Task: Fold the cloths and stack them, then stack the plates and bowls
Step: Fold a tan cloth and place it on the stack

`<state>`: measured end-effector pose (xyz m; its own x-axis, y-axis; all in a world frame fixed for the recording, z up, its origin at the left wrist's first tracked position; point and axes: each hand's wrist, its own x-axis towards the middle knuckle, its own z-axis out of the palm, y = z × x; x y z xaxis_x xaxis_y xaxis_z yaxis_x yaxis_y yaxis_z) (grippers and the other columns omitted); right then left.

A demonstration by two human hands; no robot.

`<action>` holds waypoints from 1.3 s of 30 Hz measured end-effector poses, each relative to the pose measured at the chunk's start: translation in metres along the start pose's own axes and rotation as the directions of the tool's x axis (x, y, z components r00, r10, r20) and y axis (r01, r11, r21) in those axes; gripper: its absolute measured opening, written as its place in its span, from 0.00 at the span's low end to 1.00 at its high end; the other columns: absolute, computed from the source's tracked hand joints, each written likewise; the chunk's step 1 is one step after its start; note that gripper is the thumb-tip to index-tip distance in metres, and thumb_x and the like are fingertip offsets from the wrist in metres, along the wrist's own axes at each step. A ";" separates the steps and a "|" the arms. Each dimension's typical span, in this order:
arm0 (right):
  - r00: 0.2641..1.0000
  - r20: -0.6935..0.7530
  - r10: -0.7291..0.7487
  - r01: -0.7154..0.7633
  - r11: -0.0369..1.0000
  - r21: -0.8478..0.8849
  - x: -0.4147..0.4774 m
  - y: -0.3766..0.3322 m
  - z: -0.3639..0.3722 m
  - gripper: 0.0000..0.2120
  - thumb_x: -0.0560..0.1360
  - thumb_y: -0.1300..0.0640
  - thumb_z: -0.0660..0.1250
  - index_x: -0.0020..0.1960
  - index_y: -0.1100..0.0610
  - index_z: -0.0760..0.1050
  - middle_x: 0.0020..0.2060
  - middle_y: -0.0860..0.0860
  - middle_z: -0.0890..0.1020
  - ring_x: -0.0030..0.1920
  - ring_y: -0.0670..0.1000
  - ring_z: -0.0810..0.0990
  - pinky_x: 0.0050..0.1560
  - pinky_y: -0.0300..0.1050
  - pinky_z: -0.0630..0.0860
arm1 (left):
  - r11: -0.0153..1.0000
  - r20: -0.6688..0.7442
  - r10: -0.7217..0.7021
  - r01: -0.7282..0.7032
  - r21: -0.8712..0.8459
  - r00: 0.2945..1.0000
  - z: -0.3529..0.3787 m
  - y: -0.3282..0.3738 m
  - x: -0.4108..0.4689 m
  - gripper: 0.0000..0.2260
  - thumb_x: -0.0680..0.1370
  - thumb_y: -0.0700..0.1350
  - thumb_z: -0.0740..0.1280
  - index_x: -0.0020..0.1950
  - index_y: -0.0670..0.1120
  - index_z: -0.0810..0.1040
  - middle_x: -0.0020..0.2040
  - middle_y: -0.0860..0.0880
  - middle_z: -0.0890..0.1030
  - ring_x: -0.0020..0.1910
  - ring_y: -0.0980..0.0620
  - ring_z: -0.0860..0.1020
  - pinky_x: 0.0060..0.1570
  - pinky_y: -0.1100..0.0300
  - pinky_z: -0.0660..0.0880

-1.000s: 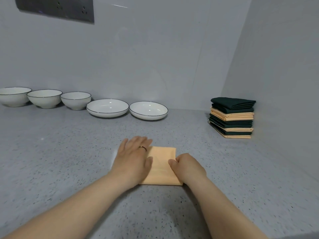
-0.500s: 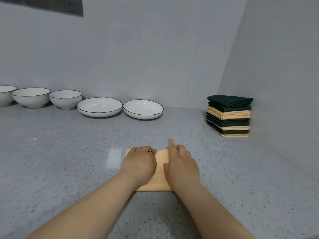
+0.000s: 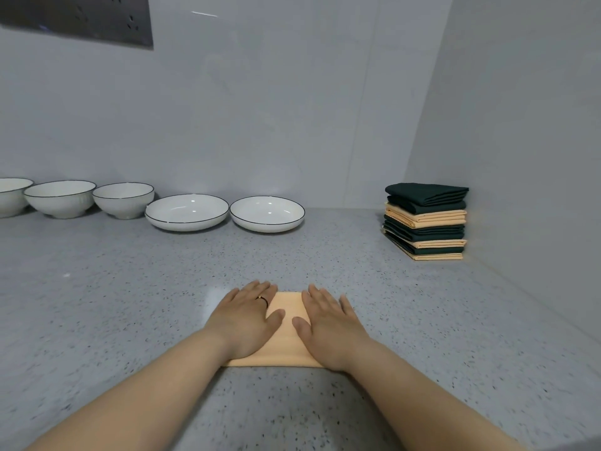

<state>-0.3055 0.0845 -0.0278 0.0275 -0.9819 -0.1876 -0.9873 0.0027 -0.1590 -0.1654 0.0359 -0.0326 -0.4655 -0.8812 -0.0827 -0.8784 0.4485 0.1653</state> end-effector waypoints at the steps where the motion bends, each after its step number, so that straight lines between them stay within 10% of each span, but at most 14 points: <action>1: 1.000 -0.006 0.009 -0.009 1.000 0.004 -0.002 -0.001 0.001 0.28 0.81 0.47 0.42 0.75 0.57 0.38 0.75 0.50 0.39 0.75 0.48 0.37 0.73 0.48 0.33 | 1.000 0.002 -0.002 0.002 -0.003 1.000 -0.001 -0.001 -0.003 0.25 0.82 0.54 0.46 0.77 0.48 0.44 0.77 0.52 0.46 0.76 0.55 0.43 0.73 0.59 0.41; 12: 0.986 -0.075 0.150 -0.142 0.985 0.097 -0.043 -0.011 0.006 0.32 0.80 0.45 0.48 0.75 0.58 0.37 0.76 0.54 0.44 0.76 0.53 0.42 0.73 0.53 0.38 | 0.971 -0.208 0.030 0.021 0.239 0.978 -0.005 0.029 -0.037 0.20 0.81 0.54 0.52 0.71 0.49 0.62 0.67 0.50 0.70 0.66 0.50 0.67 0.63 0.58 0.61; 17: 0.979 -0.132 0.157 -0.111 0.947 0.302 -0.062 -0.003 0.002 0.40 0.77 0.44 0.58 0.75 0.58 0.36 0.75 0.52 0.55 0.74 0.53 0.52 0.73 0.47 0.49 | 0.985 0.153 -0.128 0.144 -0.099 0.980 -0.031 0.023 -0.043 0.24 0.75 0.55 0.65 0.67 0.45 0.67 0.63 0.49 0.74 0.62 0.50 0.73 0.59 0.59 0.69; 21: 0.985 -0.096 0.144 -0.091 0.905 0.416 -0.073 0.008 0.001 0.40 0.76 0.47 0.62 0.76 0.55 0.40 0.72 0.52 0.60 0.72 0.53 0.56 0.72 0.46 0.56 | 0.931 0.198 -0.047 0.114 -0.346 0.979 -0.033 0.029 -0.052 0.09 0.72 0.49 0.70 0.49 0.46 0.75 0.43 0.54 0.77 0.45 0.55 0.76 0.39 0.67 0.73; 26: 0.993 -0.073 0.090 -0.003 0.646 0.763 -0.085 0.031 -0.021 0.10 0.77 0.58 0.61 0.57 0.57 0.74 0.47 0.50 0.78 0.44 0.45 0.75 0.43 0.31 0.72 | 0.672 0.089 0.038 0.041 -0.740 0.995 -0.054 0.041 -0.057 0.10 0.65 0.42 0.76 0.35 0.47 0.75 0.27 0.56 0.79 0.26 0.61 0.77 0.26 0.71 0.70; 34: 0.930 -0.282 0.235 0.113 0.549 0.828 -0.057 0.094 -0.073 0.12 0.78 0.67 0.55 0.54 0.55 0.74 0.44 0.52 0.78 0.39 0.46 0.73 0.37 0.36 0.68 | 0.127 0.002 -0.041 0.007 -0.992 0.999 -0.075 0.071 0.004 0.05 0.76 0.37 0.65 0.41 0.46 0.74 0.25 0.54 0.79 0.21 0.60 0.74 0.23 0.70 0.70; 39: 0.861 -0.362 0.357 0.123 0.545 0.829 -0.026 0.159 -0.127 0.12 0.78 0.68 0.55 0.50 0.54 0.74 0.39 0.50 0.77 0.37 0.47 0.72 0.33 0.37 0.68 | -0.007 0.011 -0.049 0.011 -1.000 0.999 -0.070 0.103 0.088 0.08 0.81 0.45 0.57 0.47 0.46 0.73 0.40 0.49 0.79 0.37 0.53 0.77 0.39 0.61 0.75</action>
<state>-0.4830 0.0867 0.0748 -0.3851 -0.9133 0.1329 -0.4047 0.0377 -0.9137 -0.2889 -0.0057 0.0455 -0.4234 -0.9002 -0.1017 0.1094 -0.1623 0.9807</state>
